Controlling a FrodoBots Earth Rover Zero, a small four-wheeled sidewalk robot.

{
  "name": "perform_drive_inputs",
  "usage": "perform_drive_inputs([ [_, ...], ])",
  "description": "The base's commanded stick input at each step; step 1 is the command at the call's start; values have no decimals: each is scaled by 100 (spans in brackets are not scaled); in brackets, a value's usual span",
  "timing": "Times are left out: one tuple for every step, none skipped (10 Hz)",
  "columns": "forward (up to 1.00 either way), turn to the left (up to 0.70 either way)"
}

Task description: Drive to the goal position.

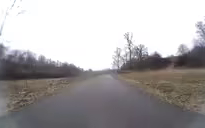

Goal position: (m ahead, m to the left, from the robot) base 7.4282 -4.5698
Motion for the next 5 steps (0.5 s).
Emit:
perform_drive_inputs([
  [70, 0],
  [70, 0],
  [70, 0],
  [70, 0],
  [70, 0],
])
